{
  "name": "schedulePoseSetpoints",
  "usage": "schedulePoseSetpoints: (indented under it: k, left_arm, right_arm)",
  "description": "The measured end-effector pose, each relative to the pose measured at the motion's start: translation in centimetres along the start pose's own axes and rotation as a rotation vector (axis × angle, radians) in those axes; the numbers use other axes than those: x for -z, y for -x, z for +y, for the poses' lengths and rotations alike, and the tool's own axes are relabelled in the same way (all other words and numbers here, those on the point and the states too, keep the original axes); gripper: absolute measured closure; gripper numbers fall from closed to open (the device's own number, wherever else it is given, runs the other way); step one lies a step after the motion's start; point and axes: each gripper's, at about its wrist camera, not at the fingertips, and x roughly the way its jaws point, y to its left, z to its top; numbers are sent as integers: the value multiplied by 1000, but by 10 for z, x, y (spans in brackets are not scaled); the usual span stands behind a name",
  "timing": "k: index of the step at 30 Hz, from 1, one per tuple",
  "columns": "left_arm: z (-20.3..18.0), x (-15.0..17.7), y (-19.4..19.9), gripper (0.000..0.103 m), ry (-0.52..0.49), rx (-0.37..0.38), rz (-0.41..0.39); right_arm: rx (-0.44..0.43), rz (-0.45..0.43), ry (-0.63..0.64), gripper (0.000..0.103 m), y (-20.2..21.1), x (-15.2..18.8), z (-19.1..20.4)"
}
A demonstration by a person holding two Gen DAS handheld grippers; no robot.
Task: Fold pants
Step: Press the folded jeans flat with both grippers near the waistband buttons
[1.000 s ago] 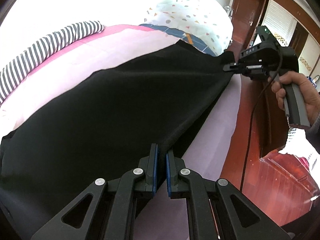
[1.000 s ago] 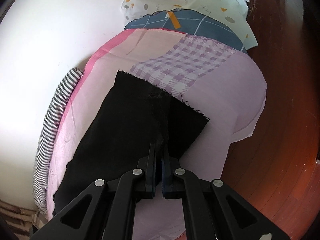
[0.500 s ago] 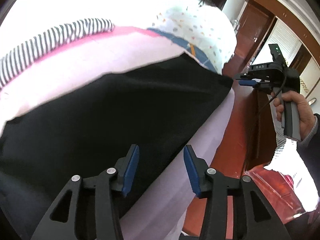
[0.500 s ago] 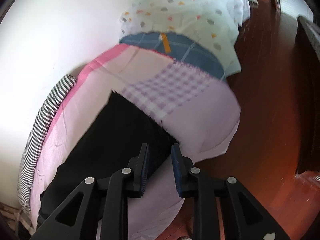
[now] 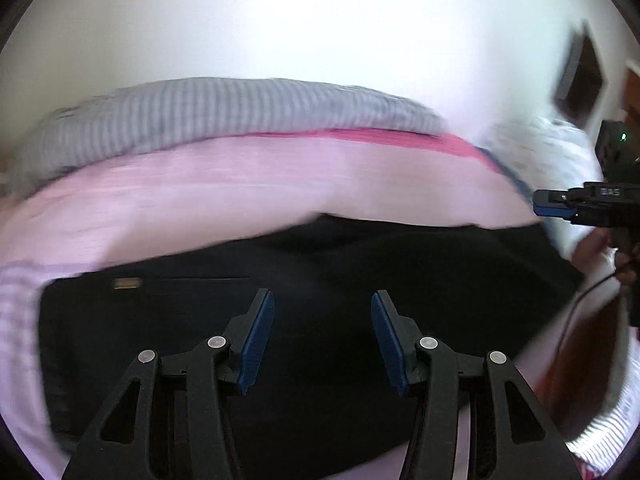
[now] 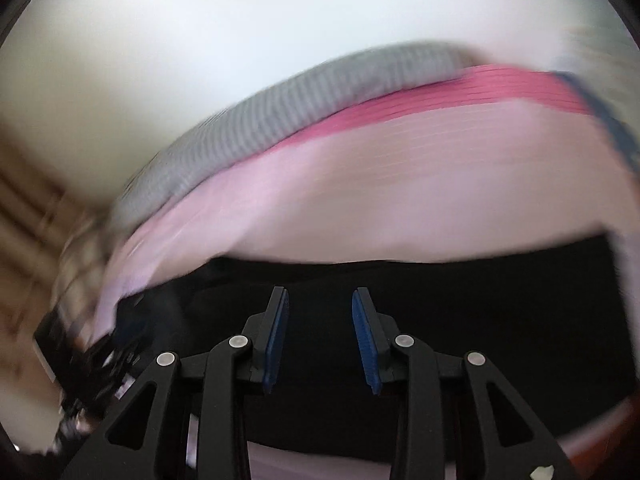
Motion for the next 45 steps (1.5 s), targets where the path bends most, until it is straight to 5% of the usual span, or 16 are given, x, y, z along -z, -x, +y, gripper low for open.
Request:
schedulePoseSetpoints:
  k: [8,19,22,25,34,39,45]
  left_arm:
    - [79,18,14,51,130,-205,-1]
    - [113,38,-1,51,178,-224,36]
    - [115,37,-2,49,174,-219,36]
    - [118,36,-2,48,180,-209,36]
    - [126,30,1,48,208,-200,38]
    - [125,31,0,48,200,-209,42]
    - [130,32,-1,48,214,-190,40]
  right_arm:
    - [-130,260,241,71,-126,-33,89]
    - [-129,415,358,71,-202,-42,127]
    - [-131,428,373,71,-214,-38,132]
    - [-119,423,394,87,-216,-34,133]
    - [-147,278,369,102,-194,-67,146]
    - [-132,250,311,102,-208,-86,139]
    - [-117,229,320,97,-178,-80,141]
